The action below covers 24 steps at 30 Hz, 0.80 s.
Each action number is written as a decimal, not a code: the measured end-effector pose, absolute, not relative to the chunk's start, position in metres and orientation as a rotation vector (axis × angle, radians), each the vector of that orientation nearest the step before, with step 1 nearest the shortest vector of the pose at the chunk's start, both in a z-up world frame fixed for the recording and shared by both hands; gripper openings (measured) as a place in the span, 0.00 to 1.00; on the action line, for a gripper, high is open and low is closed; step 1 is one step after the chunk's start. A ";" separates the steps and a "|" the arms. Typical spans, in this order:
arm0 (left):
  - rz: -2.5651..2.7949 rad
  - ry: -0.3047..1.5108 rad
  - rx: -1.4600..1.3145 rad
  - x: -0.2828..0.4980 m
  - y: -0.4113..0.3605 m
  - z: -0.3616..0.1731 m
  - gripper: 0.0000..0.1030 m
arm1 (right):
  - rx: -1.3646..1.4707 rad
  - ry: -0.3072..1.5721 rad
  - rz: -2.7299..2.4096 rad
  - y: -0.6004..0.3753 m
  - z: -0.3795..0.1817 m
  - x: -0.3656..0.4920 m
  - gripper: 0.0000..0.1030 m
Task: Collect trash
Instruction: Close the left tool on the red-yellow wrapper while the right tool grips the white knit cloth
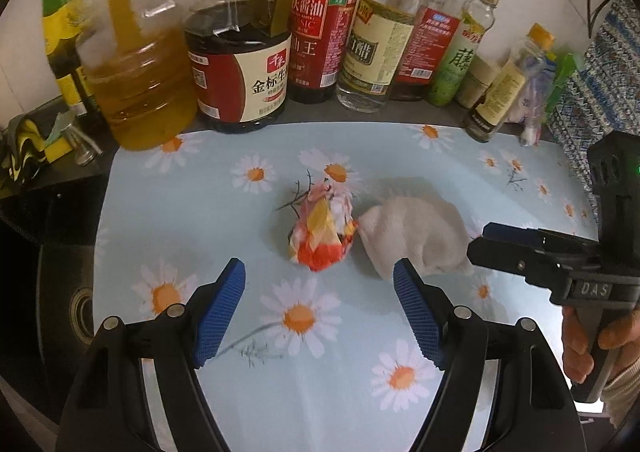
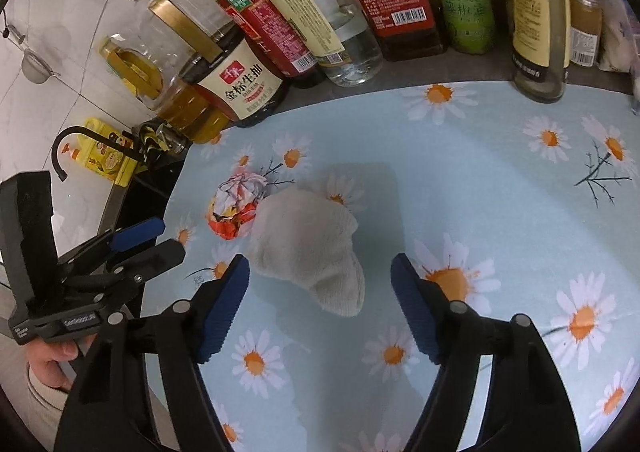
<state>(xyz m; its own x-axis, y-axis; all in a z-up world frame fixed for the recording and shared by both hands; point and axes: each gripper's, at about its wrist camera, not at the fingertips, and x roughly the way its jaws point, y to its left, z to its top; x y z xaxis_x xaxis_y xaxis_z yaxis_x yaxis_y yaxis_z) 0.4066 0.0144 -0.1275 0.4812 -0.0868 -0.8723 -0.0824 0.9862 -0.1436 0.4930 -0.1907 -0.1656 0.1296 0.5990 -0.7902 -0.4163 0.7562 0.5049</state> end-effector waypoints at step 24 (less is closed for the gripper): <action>-0.032 1.151 -0.196 0.455 0.018 -0.170 0.52 | 0.224 1.284 0.769 -0.185 -0.186 0.508 0.24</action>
